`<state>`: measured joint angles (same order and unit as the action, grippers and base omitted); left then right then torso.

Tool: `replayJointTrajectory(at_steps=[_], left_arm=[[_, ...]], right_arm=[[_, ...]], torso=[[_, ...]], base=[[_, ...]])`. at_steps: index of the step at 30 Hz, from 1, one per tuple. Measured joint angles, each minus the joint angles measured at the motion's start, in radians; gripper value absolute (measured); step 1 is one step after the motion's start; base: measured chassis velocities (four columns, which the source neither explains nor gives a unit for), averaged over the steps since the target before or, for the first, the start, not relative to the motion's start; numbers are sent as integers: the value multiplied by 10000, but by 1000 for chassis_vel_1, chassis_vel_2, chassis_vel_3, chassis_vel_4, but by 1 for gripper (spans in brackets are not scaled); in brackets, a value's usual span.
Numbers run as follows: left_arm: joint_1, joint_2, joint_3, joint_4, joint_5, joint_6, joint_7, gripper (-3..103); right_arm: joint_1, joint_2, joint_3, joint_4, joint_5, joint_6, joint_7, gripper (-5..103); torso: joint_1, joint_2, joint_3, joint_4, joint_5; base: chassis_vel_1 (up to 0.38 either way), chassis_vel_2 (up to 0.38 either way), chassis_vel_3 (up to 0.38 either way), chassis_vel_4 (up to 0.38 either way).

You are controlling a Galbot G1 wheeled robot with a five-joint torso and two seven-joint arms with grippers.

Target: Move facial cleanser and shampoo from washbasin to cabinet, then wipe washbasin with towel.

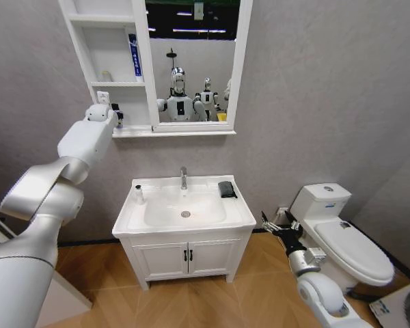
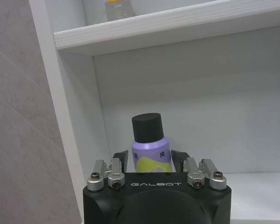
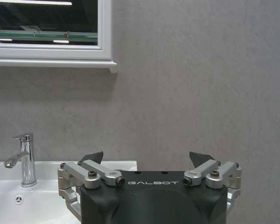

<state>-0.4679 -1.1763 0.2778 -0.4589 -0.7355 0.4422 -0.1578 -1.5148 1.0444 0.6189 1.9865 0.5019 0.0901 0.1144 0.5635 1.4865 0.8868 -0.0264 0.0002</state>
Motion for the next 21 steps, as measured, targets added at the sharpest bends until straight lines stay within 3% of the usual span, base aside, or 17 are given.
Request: replayJointTrajectory(at_steps=[1,4,9,11,14,16,17,21], left_arm=[[0,0,0,0,0,0,0,55],[22,10,-45,-13,184,2,45,71],[230,186,-102,-354,324,21,-1,82],[641,664,-95,-1382,216,306,-323,92],[902,972,-52,-2019,-46,517,-507,97],[1674,1986,-17,-4069,-896,925,-1101,100],[1674,1986,-17,-4069,-896,925,-1101,100],[3580,4434,-790,-7949,-1844,1049,-1579,100]], right_arm=[[0,0,0,0,0,0,0,100],[-15,-17,59,12,9,25,4,100],[-62,-20,95,51,15,54,4,100],[-99,-16,105,88,16,69,4,100],[-101,-15,107,95,16,70,5,100],[-48,-29,90,98,17,69,13,100],[-48,-29,90,98,17,69,13,100],[64,-51,-33,71,17,8,72,100]], torso=[[0,0,0,0,0],[0,0,0,0,0],[0,-1,0,-1,-2],[1,0,0,-1,1],[0,0,0,-3,0],[1,0,0,-2,-4],[1,0,0,-2,-4],[1,0,0,6,-3]], base=[[0,0,0,0],[0,0,0,0],[0,0,0,0],[0,0,0,0],[0,0,0,0],[0,0,0,0],[0,0,0,0],[0,0,0,0]])
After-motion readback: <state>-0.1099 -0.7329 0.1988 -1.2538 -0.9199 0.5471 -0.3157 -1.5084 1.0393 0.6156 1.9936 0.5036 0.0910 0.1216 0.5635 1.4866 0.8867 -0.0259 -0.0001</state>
